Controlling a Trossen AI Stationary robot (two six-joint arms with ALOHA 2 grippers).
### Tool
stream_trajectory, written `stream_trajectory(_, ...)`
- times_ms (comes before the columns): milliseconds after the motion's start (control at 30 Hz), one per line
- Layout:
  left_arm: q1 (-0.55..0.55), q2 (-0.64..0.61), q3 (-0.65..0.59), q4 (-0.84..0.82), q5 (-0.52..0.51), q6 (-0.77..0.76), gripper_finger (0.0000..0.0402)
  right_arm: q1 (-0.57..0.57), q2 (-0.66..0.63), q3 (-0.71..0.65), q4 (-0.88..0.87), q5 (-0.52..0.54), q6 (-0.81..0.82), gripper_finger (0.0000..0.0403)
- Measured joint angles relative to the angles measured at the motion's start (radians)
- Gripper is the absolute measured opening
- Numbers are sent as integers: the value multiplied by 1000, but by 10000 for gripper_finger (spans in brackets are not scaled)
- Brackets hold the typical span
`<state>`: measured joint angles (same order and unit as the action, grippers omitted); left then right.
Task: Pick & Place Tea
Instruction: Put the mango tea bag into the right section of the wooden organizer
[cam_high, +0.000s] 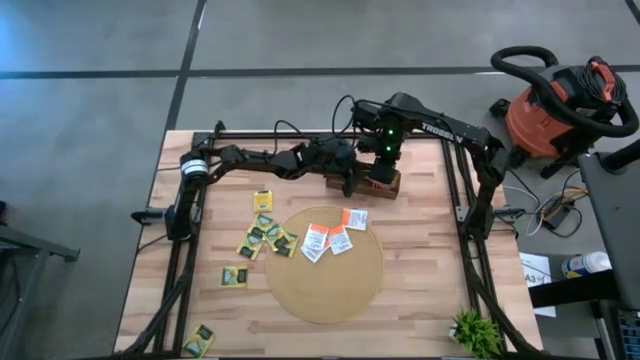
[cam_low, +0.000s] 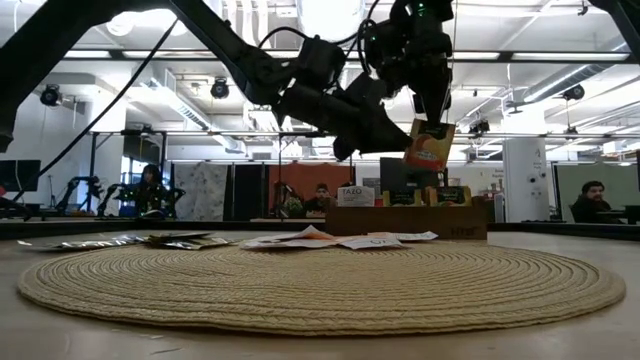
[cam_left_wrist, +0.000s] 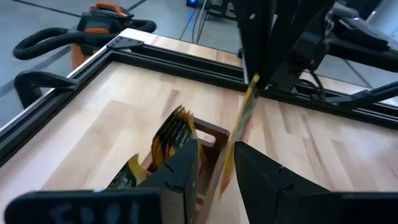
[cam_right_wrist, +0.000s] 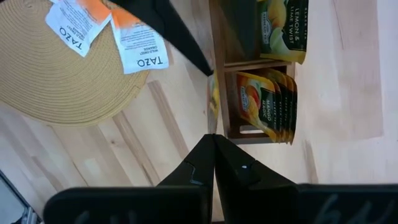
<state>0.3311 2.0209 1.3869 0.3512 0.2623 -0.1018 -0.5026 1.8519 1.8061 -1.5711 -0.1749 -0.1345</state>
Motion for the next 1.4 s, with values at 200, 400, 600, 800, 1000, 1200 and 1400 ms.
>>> stream_trajectory(200,0,1,0,15,8,1,99,0,0,0,0,-1,-7,8)
stream_trajectory(400,-1,2,0,24,33,1,99,0,0,0,0,25,-8,8)
stream_trajectory(600,-3,2,0,26,69,1,99,0,0,0,6,37,-8,8)
stream_trajectory(800,-6,2,0,42,74,20,99,0,0,25,14,47,-8,8)
stream_trajectory(1000,-6,2,0,42,77,22,99,1,1,70,7,46,-8,8)
stream_trajectory(1200,-6,2,0,26,78,21,99,0,1,42,2,46,-12,8)
stream_trajectory(1400,4,-8,0,-54,77,20,99,0,1,16,1,144,-50,8)
